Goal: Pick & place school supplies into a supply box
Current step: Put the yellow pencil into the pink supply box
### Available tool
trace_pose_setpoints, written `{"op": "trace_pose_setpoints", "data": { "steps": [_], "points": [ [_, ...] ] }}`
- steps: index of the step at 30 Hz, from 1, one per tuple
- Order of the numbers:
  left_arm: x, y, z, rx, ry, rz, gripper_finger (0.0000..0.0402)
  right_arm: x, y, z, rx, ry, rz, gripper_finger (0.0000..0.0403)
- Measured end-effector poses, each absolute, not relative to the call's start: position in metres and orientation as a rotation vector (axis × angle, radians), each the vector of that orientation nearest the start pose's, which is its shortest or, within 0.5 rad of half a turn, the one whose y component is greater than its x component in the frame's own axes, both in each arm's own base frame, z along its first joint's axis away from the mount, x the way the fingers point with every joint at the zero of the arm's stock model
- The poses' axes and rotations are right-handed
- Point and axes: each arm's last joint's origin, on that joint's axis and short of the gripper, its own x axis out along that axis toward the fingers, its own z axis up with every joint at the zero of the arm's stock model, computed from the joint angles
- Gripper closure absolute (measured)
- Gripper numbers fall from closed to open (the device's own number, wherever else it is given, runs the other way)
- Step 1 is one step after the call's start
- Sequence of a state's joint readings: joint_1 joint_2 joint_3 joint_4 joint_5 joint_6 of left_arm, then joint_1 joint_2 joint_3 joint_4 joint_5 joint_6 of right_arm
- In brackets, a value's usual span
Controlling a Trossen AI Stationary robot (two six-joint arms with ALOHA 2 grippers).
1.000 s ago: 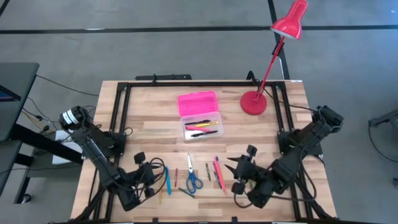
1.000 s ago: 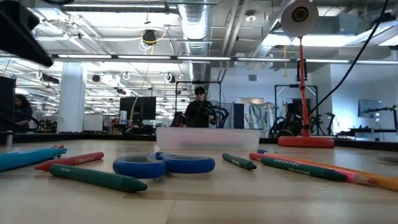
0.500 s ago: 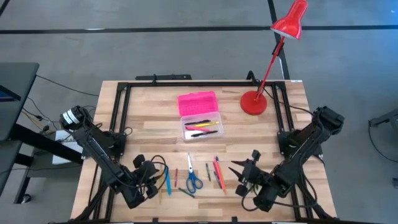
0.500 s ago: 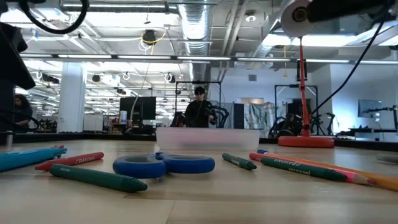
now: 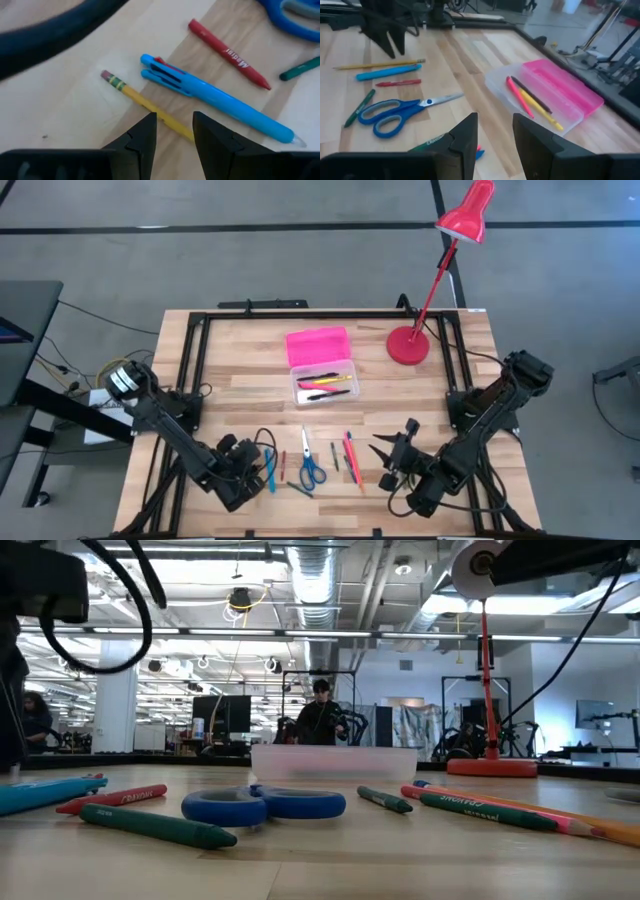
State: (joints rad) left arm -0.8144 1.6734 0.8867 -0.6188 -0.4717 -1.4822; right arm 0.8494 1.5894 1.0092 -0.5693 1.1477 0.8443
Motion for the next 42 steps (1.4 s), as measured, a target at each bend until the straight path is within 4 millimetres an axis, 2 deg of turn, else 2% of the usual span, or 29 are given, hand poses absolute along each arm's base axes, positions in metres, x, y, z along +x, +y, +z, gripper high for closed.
{"op": "trace_pose_setpoints", "data": {
  "steps": [10,20,28,42],
  "points": [
    [0.206,-0.192,0.127,-0.461,1.07,0.571,0.0281,0.215,0.204,0.212,-0.176,0.418,-0.495,0.0285],
    [0.204,-0.186,0.127,-0.484,1.186,0.615,0.0283,0.215,0.204,0.212,-0.175,0.418,-0.494,0.0285],
    [0.2,-0.183,0.126,-0.5,1.324,0.617,0.0317,0.216,0.204,0.212,-0.173,0.419,-0.493,0.0285],
    [0.2,-0.18,0.126,-0.44,1.354,0.593,0.038,0.216,0.204,0.212,-0.17,0.42,-0.491,0.0285]
  ]
}}
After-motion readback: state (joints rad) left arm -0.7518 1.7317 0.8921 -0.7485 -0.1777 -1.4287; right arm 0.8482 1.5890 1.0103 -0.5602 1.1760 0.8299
